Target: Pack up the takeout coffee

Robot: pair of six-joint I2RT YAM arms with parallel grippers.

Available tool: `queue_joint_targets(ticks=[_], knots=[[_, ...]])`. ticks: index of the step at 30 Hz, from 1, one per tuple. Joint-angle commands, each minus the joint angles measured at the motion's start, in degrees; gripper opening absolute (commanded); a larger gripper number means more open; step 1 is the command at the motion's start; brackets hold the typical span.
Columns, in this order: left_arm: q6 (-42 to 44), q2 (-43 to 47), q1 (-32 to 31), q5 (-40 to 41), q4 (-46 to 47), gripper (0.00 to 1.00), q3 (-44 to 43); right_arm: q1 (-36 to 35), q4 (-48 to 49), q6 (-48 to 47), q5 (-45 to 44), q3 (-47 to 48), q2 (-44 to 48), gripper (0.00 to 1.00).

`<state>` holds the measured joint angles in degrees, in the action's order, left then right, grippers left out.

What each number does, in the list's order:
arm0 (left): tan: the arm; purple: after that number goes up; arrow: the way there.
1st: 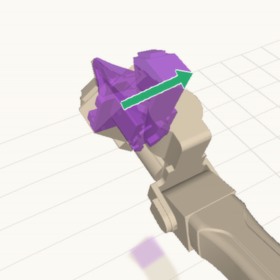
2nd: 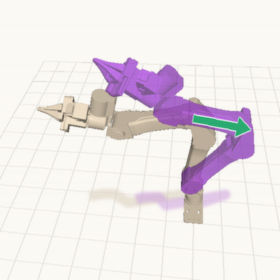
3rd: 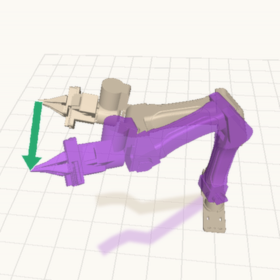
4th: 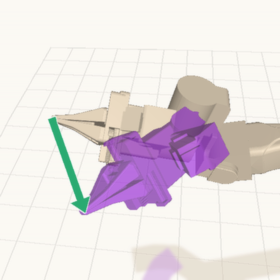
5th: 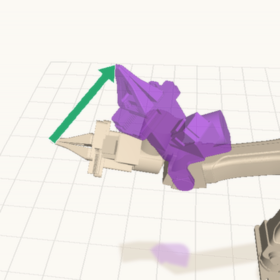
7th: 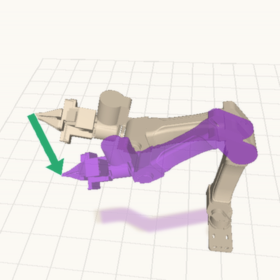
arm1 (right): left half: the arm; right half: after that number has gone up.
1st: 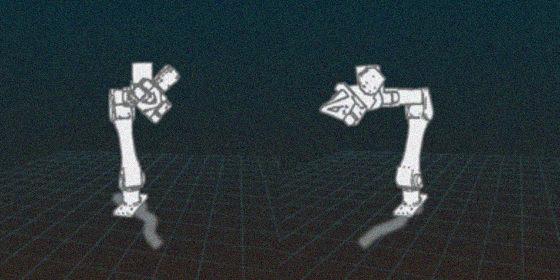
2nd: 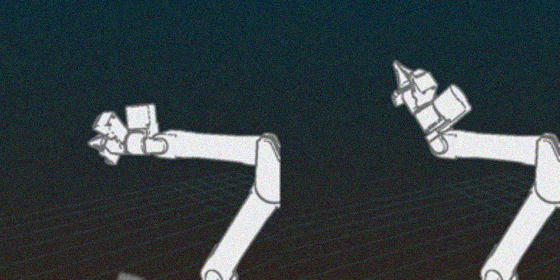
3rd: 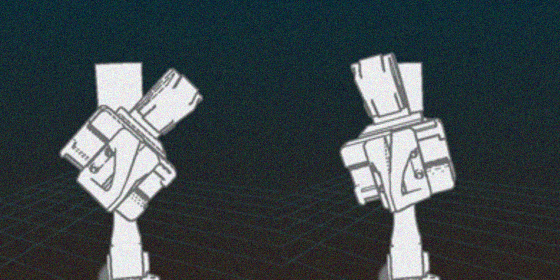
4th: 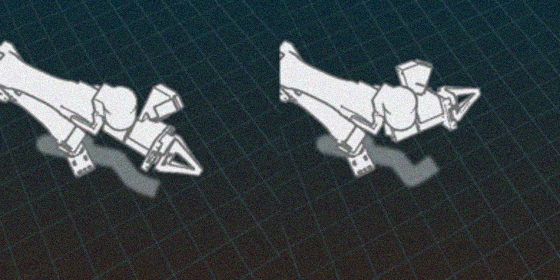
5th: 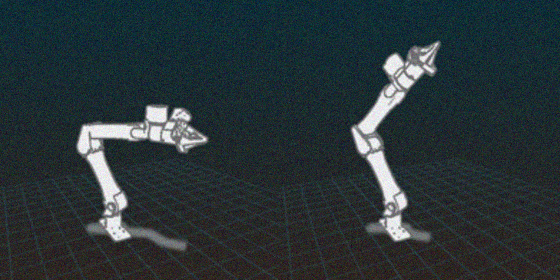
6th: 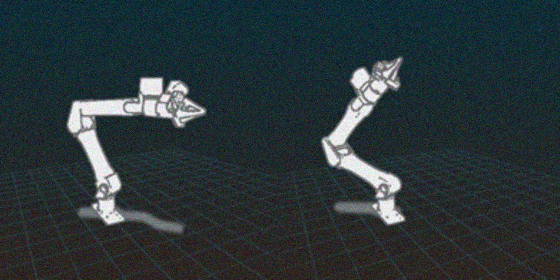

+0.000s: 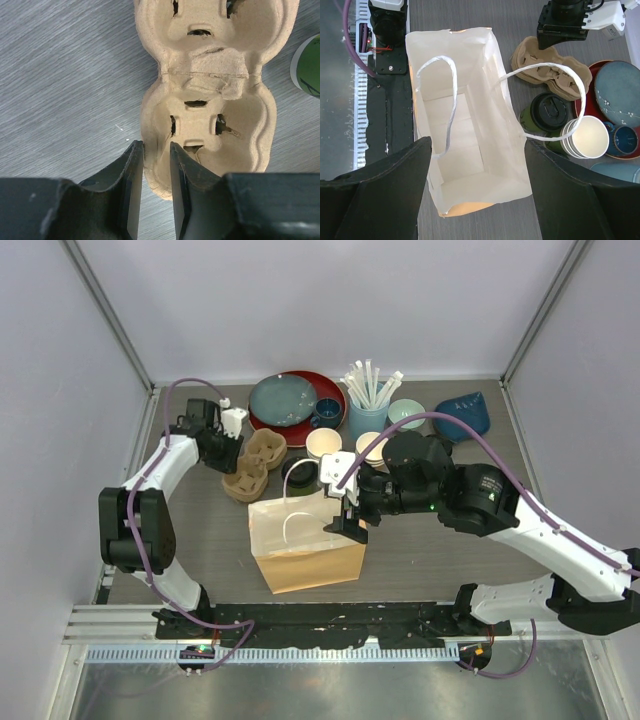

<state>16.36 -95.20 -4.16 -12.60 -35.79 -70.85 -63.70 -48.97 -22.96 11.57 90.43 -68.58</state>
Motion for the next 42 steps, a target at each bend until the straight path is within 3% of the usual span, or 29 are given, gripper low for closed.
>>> queue_joint_targets(ticks=[1,7,13,17,23,31,42], knots=[[0.7,1.3,-0.2,0.4,2.5,0.31,0.2,-0.3,0.5,0.4,1.0,1.9,0.0,0.8],[0.2,1.5,-0.2,-1.1,1.8,0.19,0.0,-0.3,0.3,0.5,1.0,1.7,0.2,0.8],[0.7,-1.0,-0.1,0.0,1.2,0.29,-0.9,-0.3,0.5,0.5,1.1,1.0,0.9,0.8],[0.5,-3.4,-0.2,0.6,1.2,0.29,-2.1,-0.3,0.7,0.6,1.1,0.3,1.5,0.8],[-0.1,-2.6,-0.4,-0.5,1.1,0.1,-1.6,-0.3,0.7,1.0,0.9,-0.1,2.5,0.8],[-0.3,2.5,-0.4,0.4,2.1,0.06,-0.2,-0.3,1.2,1.0,1.1,-0.8,2.6,0.8],[0.1,3.1,-0.6,0.5,2.6,0.15,0.0,-0.3,0.5,1.1,1.3,-0.7,2.3,0.8]])
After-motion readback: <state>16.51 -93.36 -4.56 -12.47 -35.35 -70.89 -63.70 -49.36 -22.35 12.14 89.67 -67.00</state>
